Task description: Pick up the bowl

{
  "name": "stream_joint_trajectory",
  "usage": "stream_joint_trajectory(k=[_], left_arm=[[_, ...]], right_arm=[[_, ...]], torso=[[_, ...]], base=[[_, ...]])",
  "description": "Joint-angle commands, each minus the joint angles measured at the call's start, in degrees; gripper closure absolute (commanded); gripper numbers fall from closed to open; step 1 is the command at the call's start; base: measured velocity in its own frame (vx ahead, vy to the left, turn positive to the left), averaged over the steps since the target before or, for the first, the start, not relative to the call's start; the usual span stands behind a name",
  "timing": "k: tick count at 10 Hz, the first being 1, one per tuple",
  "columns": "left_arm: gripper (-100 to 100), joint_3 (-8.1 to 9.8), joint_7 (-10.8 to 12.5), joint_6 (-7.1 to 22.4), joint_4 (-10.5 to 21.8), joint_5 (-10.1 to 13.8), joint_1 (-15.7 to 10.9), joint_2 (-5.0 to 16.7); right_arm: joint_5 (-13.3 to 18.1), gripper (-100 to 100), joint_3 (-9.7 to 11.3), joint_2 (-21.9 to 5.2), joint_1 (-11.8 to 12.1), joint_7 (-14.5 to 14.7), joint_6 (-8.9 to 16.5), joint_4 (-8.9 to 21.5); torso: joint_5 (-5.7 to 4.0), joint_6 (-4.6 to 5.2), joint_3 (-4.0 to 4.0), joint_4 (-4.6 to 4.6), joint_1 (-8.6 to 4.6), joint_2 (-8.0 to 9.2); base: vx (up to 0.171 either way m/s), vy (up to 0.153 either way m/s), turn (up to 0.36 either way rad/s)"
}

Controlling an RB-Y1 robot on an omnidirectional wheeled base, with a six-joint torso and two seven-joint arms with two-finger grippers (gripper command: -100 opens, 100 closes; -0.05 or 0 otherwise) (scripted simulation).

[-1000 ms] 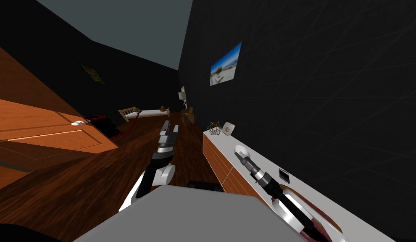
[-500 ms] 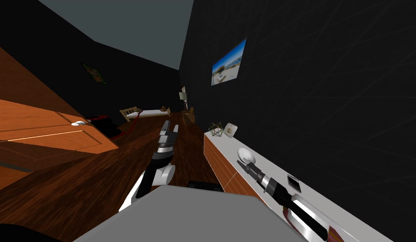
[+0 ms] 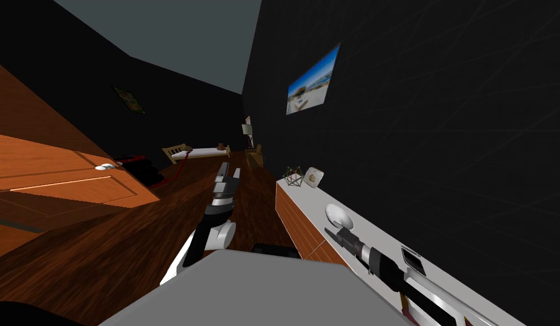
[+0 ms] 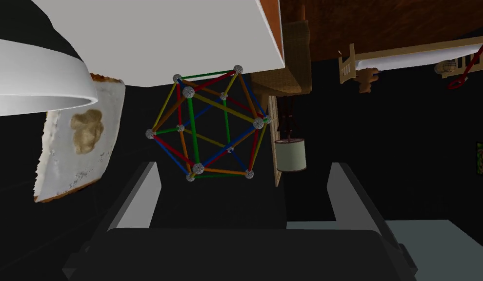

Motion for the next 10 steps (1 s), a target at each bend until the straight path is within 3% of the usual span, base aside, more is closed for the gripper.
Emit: stream_joint_trajectory(k=[1, 4, 5, 6, 7, 8, 10], left_arm=[[0, 0.0, 0.0, 0.0, 0.0, 0.0, 0.0, 0.0], [0, 0.0, 0.0, 0.0, 0.0, 0.0, 0.0, 0.0], [0, 0.0, 0.0, 0.0, 0.0, 0.0, 0.0, 0.0], [0, 0.0, 0.0, 0.0, 0.0, 0.0, 0.0, 0.0], [0, 0.0, 0.0, 0.0, 0.0, 0.0, 0.0, 0.0], [0, 0.0, 0.0, 0.0, 0.0, 0.0, 0.0, 0.0], [0, 0.0, 0.0, 0.0, 0.0, 0.0, 0.0, 0.0]], right_arm=[[1.06, -100, 1.13, -2.86, 1.14, 2.86, 1.35, 0.98], [2.03, -100, 2.35, -6.7, 1.43, 5.38, 1.98, 2.73], [2.96, -100, 3.47, -8.99, 1.66, 7.61, 2.65, 4.36], [2.96, -100, 3.47, -9.55, 1.66, 7.61, 2.65, 4.36], [3.85, -100, 4.51, -11.99, 1.88, 9.72, 3.34, 5.82], [3.85, -100, 4.51, -12.32, 1.88, 9.72, 3.34, 5.82], [5.49, -100, 6.53, -16.33, 2.41, 13.41, 4.82, 8.2]], torso=[[0.0, 0.0, 0.0, 0.0, 0.0, 0.0], [-0.01, 0.0, 0.01, 0.01, 0.0, 0.0], [-0.01, -0.01, 0.01, 0.0, -0.02, 0.02], [-0.01, 0.0, 0.01, 0.01, -0.03, 0.02], [-0.02, 0.0, 0.03, 0.01, -0.05, 0.05], [-0.01, 0.0, 0.02, 0.01, 0.01, 0.04], [-0.01, -0.01, 0.02, 0.01, 0.02, 0.04]], base=[[0.079, 0.047, 0.027], [0.075, 0.042, 0.015], [0.075, 0.038, 0.02], [0.063, 0.032, 0.008], [0.074, 0.052, 0.02], [0.066, 0.047, 0.002], [0.083, 0.06, 0.018]])
